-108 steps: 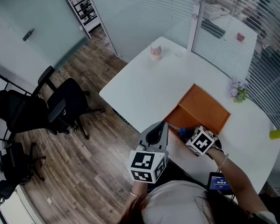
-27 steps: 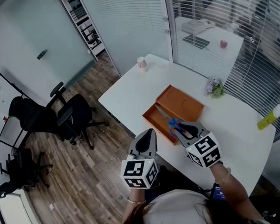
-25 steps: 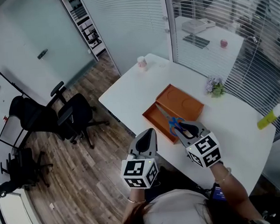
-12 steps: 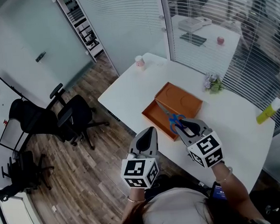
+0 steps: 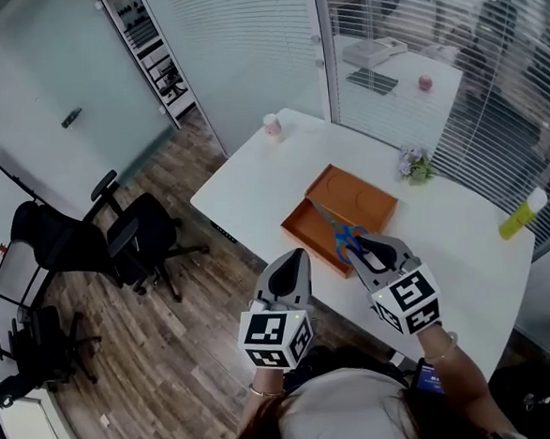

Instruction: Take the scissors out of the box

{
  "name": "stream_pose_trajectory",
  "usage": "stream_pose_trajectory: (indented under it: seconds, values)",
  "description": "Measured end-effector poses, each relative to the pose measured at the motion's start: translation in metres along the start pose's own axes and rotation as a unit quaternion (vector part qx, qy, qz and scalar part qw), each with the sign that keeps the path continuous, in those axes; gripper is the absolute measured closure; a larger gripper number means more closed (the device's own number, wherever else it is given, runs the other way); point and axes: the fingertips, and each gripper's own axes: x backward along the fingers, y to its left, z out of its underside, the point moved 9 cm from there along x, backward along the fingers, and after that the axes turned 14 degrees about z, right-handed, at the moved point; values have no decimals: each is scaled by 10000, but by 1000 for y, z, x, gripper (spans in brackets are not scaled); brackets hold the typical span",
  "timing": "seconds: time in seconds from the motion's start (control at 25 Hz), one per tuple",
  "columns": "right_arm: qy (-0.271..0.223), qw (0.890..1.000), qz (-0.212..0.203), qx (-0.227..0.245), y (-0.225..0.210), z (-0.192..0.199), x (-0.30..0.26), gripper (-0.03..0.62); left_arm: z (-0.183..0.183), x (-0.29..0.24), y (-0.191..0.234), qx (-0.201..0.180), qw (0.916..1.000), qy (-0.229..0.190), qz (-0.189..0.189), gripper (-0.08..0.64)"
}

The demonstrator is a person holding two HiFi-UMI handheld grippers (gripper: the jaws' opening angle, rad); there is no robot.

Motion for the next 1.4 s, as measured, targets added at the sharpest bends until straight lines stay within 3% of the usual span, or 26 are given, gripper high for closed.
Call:
stream_pose_trajectory:
  seconds: [0.36,1.4]
  values:
    - [-117,9996,247,12,8,-10,3,483,-2,0,9,73,9998,4,208,541]
    - [-153,9992,355,66,11,-12,-7,483,2,-5,19,85,9992,102,381,541]
